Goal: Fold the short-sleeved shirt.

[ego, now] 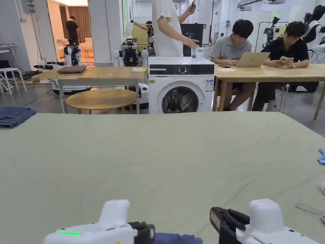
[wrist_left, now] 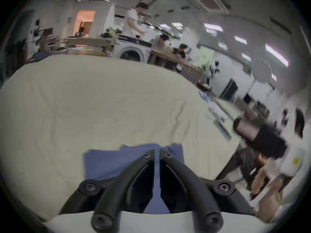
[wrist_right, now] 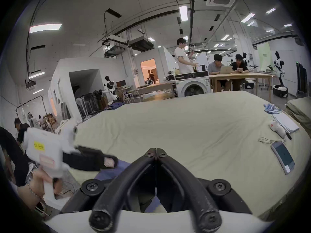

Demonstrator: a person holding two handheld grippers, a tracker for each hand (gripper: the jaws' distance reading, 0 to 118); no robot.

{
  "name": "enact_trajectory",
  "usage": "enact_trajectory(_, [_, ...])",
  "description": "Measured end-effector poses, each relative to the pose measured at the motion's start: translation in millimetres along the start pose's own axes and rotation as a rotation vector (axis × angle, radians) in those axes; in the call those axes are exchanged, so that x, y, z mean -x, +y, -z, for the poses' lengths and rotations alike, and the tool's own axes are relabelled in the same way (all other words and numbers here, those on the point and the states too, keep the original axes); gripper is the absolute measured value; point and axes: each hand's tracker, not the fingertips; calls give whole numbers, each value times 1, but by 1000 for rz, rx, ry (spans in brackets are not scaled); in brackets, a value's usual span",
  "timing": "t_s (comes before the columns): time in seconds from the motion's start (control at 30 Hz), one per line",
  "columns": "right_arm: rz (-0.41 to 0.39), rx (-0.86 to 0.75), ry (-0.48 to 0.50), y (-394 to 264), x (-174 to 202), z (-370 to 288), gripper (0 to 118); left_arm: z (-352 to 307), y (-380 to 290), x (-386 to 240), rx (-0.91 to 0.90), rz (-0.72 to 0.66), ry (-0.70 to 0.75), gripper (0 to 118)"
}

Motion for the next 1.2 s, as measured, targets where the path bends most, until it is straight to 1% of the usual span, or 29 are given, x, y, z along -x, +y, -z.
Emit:
enact_trajectory(0.07, [-9, 62, 34, -3, 8, 17, 0, -23, 6, 19, -55, -54, 19, 1])
enact_trajectory(0.17, [-11, 207, 77, -17, 18, 51, 0, -50, 4, 48, -103, -133, 41, 1])
enact_trajectory(0.23, [-45, 330, 75, -36, 24, 77, 0, -60, -3, 66, -106, -178, 52, 1])
enact_trajectory(0.27, [-57, 435, 67, -48, 25, 94, 0, -64, -9, 75, -103, -212, 58, 1])
enact_trajectory(0.3, [-60, 581, 52, -65, 26, 112, 0, -67, -15, 84, -86, -246, 58, 1])
enact_trajectory(0.33, [-57, 696, 65, -82, 25, 125, 0, -68, -21, 91, -76, -279, 41, 1])
enact_trajectory(0.37, [-48, 646, 47, -92, 24, 127, 0, -69, -27, 98, -67, -314, 9, 1])
enact_trajectory(0.4, [-30, 497, 70, -80, 21, 112, 0, -69, -34, 107, -56, -351, -37, 1])
enact_trajectory(0.47, [10, 562, 77, -70, 16, 108, 0, -62, -42, 123, -18, -450, -117, 1])
enact_trajectory(0.5, [12, 565, 85, -71, 14, 110, 0, -55, -45, 133, -11, -529, -148, 3])
enact_trajectory(0.53, [4, 565, 90, -72, 13, 111, 0, -48, -46, 143, 0, -597, -177, 14])
enact_trajectory(0.57, [-7, 572, 94, -71, 13, 113, 0, -38, -47, 154, 27, -674, -213, 33])
enact_trajectory(0.6, [-10, 573, 93, -70, 14, 112, 0, -27, -48, 163, 55, -720, -261, 58])
enact_trajectory(0.67, [-23, 572, 86, -70, 17, 111, 0, -11, -52, 173, 76, -775, -324, 61])
enact_trajectory(0.7, [-26, 570, 85, -71, 17, 112, 0, -1, -54, 175, 114, -809, -308, 69])
enact_trajectory(0.73, [-25, 568, 86, -71, 16, 112, 0, 8, -58, 174, 148, -832, -311, 72])
enact_trajectory(0.77, [-16, 566, 89, -71, 15, 111, 0, 17, -60, 175, 180, -841, -324, 72])
enact_trajectory(0.83, [9, 563, 95, -73, 11, 112, 0, 31, -64, 171, 165, -875, -464, 72])
enact_trajectory(0.87, [17, 560, 98, -73, 10, 112, 0, 39, -66, 170, 184, -882, -504, 72])
enact_trajectory(0.9, [25, 558, 98, -74, 10, 112, 0, 49, -66, 164, 226, -870, -518, 72])
enact_trajectory(0.93, [29, 557, 97, -74, 10, 111, 0, 57, -65, 158, 266, -836, -518, 69])
enact_trajectory(0.97, [32, 555, 98, -75, 10, 111, 0, 64, -64, 151, 302, -791, -518, 61])
enact_trajectory(1.0, [34, 552, 99, -75, 10, 111, 0, 66, -62, 143, 334, -757, -493, 43])
enact_trajectory(1.03, [38, 549, 99, -75, 9, 110, 0, 69, -60, 137, 362, -721, -435, 35])
enact_trajectory(1.07, [43, 548, 100, -76, 8, 110, 0, 70, -60, 135, 357, -713, -405, 31])
enact_trajectory(1.13, [75, 538, 112, -76, 5, 109, 0, 67, -62, 145, 340, -763, -445, 25])
enact_trajectory(1.2, [108, 527, 124, -77, 2, 106, 0, 65, -65, 149, 344, -785, -454, 24])
